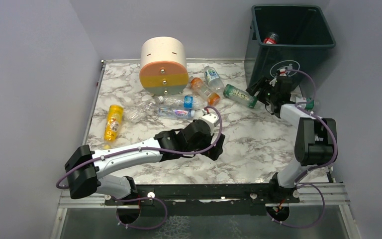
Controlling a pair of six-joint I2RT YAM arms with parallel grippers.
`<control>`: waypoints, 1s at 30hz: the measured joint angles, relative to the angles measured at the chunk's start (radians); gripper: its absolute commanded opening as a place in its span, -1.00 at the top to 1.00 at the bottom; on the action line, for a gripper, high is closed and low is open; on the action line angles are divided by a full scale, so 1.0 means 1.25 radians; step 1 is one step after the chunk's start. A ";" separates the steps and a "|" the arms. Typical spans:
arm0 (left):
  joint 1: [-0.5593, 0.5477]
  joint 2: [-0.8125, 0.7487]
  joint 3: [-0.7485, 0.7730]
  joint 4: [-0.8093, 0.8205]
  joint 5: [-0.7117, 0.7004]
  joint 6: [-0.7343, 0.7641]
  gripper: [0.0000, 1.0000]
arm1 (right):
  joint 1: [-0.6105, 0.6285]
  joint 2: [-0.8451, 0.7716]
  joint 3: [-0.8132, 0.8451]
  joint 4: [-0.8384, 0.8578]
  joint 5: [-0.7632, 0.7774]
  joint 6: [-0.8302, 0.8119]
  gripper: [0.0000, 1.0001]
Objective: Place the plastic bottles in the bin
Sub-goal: Adjust the plastic bottle at the center of the board.
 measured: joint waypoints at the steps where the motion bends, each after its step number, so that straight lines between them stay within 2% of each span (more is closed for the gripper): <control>1: 0.000 -0.002 -0.004 0.001 0.000 -0.001 -0.98 | 0.000 0.009 0.002 0.001 0.001 0.001 -0.47; 10: 0.000 -0.003 -0.011 0.003 0.007 -0.004 -0.98 | 0.000 0.049 -0.017 0.044 -0.002 0.003 -0.47; 17: 0.000 -0.003 -0.011 0.004 0.011 -0.005 -0.98 | -0.002 0.042 -0.122 0.086 -0.025 0.015 -0.46; 24: 0.000 -0.003 -0.011 0.010 0.013 -0.007 -0.98 | 0.008 -0.041 -0.212 0.102 -0.033 0.015 -0.38; 30: 0.000 0.001 -0.012 0.021 0.016 -0.008 -0.98 | 0.077 -0.137 -0.296 0.092 -0.030 0.014 -0.31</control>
